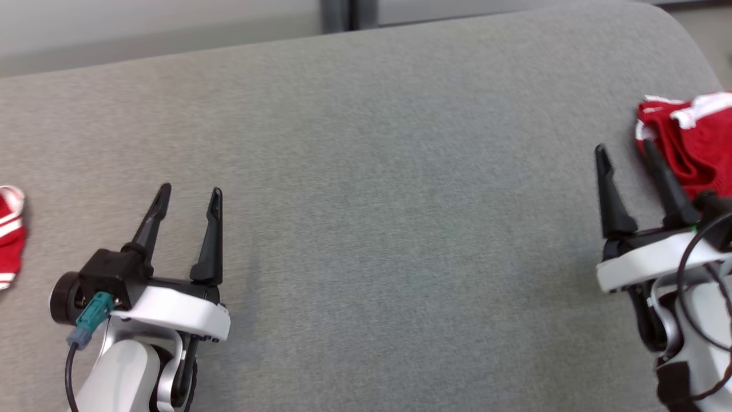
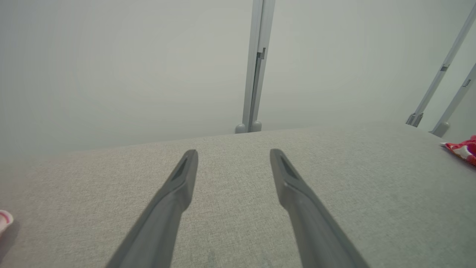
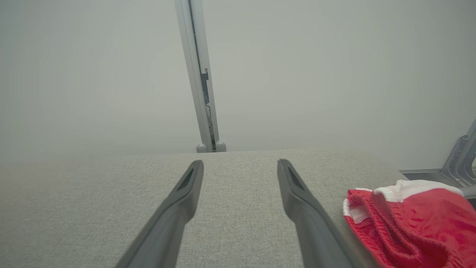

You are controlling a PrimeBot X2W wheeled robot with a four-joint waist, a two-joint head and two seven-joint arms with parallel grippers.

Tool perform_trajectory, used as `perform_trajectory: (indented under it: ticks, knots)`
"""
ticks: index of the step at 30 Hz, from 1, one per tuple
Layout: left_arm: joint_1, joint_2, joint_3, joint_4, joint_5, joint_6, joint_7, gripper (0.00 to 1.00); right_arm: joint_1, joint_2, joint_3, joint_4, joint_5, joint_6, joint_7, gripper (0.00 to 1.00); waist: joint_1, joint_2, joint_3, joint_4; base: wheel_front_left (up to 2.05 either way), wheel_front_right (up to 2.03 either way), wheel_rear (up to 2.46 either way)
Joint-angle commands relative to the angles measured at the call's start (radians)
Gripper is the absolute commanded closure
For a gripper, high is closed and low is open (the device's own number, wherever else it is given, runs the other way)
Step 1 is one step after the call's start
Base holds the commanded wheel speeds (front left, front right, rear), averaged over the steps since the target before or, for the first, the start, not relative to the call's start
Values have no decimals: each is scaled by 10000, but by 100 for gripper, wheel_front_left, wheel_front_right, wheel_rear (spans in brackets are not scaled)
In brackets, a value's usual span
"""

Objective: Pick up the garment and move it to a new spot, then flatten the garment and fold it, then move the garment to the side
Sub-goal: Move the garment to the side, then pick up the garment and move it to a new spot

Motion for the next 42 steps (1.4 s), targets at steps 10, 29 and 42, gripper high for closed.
perform_trajectory:
  ticks: [10,29,42]
  knots:
    - [706,-184,198,528,-301,222,-330,0,1367,568,-96,-357,-296,1,347,0,0,0,-1413,1422,0,0,0]
    - [2293,137,475,222,-636,519,-274,0,3337,762,-988,-1397,-771,3,1077,0,0,0,-2626,1590,0,0,0]
    - [3144,253,218,-147,-687,725,75,0,4559,942,-1332,-2728,-1214,3,1805,0,0,0,-3245,1472,0,0,0]
